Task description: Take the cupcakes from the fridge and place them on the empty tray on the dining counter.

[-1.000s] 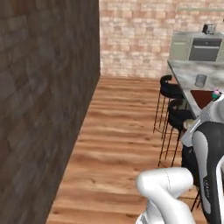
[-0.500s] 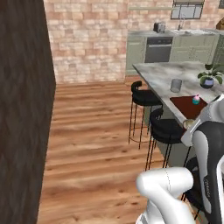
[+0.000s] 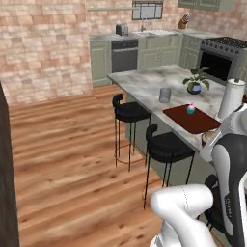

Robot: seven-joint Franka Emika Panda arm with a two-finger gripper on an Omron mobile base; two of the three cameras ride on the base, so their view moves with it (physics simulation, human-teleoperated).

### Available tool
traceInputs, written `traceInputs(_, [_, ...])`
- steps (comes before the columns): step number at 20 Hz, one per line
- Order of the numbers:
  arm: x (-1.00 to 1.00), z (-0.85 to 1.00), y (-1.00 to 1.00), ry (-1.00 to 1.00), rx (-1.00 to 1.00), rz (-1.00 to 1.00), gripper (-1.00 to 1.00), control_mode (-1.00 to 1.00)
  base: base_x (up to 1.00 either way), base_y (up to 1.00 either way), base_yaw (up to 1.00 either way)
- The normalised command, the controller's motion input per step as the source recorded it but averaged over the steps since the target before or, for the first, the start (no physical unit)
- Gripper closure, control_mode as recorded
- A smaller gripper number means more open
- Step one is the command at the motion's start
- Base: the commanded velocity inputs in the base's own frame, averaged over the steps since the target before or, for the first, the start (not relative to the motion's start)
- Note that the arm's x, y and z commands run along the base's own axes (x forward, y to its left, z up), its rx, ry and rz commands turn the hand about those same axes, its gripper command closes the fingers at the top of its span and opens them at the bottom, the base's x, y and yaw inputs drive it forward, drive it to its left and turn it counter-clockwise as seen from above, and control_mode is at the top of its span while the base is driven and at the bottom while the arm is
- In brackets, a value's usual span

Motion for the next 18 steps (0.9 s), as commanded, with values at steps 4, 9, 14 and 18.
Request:
traceInputs(4, [0.0, 0.0, 0.0, 0.0, 0.0, 0.0, 1.0, 1.0, 0.72, 0.17, -0.49])
traceInputs(9, [0.0, 0.0, 0.0, 0.0, 0.0, 0.0, 1.0, 1.0, 0.72, 0.2, -0.49])
traceInputs(14, [0.0, 0.0, 0.0, 0.0, 0.0, 0.0, 1.0, 1.0, 0.7, 0.28, -0.48])
traceInputs(18, [0.0, 0.0, 0.0, 0.0, 0.0, 0.0, 1.0, 1.0, 0.55, 0.36, -0.46])
